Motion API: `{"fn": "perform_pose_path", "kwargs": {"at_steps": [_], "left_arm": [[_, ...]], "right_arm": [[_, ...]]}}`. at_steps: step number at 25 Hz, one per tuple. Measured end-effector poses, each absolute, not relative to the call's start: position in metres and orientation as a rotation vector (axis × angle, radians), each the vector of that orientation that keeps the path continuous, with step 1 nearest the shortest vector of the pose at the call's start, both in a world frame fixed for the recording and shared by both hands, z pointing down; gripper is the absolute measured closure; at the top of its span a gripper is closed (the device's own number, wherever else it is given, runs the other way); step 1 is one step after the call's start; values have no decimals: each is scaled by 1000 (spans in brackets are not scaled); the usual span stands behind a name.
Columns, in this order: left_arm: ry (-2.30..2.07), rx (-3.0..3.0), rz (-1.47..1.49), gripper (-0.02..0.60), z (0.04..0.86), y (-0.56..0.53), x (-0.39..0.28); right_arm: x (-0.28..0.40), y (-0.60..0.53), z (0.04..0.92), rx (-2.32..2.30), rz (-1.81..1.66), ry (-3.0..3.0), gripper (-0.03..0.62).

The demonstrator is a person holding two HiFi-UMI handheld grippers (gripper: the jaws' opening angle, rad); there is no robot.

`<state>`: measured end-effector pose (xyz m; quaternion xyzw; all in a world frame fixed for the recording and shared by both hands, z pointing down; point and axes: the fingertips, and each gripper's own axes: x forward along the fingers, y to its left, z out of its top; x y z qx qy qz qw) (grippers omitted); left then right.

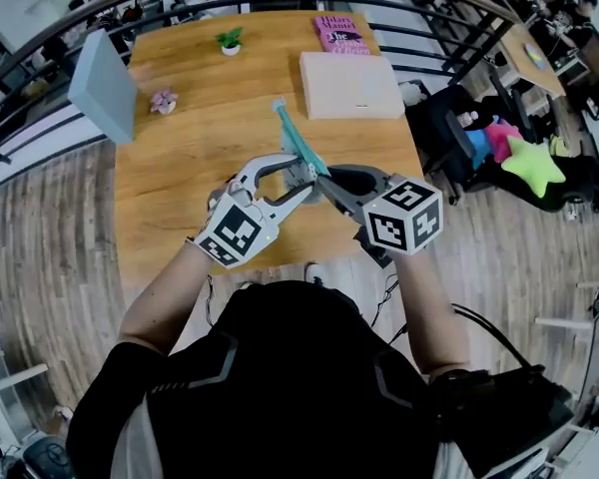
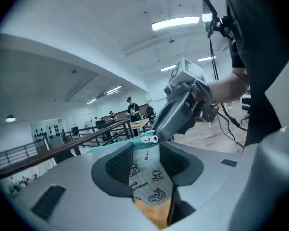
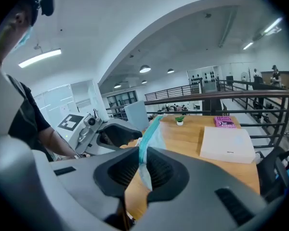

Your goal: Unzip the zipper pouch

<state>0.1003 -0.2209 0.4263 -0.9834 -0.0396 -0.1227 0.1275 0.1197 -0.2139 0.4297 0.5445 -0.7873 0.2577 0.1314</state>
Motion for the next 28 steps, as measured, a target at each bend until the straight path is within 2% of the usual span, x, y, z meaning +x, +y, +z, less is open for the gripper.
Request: {"fn": "perform_pose_path", "kwargs": {"at_steps": [7, 11, 15, 28], "left_arm": [[-171, -2674, -299, 394, 411, -204, 112], [-271, -2726, -247, 424, 399, -201, 113], [-301, -2755, -192, 494, 388, -196, 110], [-182, -3050, -217, 548, 383, -208, 107]], "right_arm": [[124, -199, 412, 1596, 746, -2285, 537], [128, -195, 405, 1571, 749, -2315, 537], [126, -194, 405, 1540, 741, -2330, 537], [124, -200, 403, 1413, 684, -2401, 537]]}}
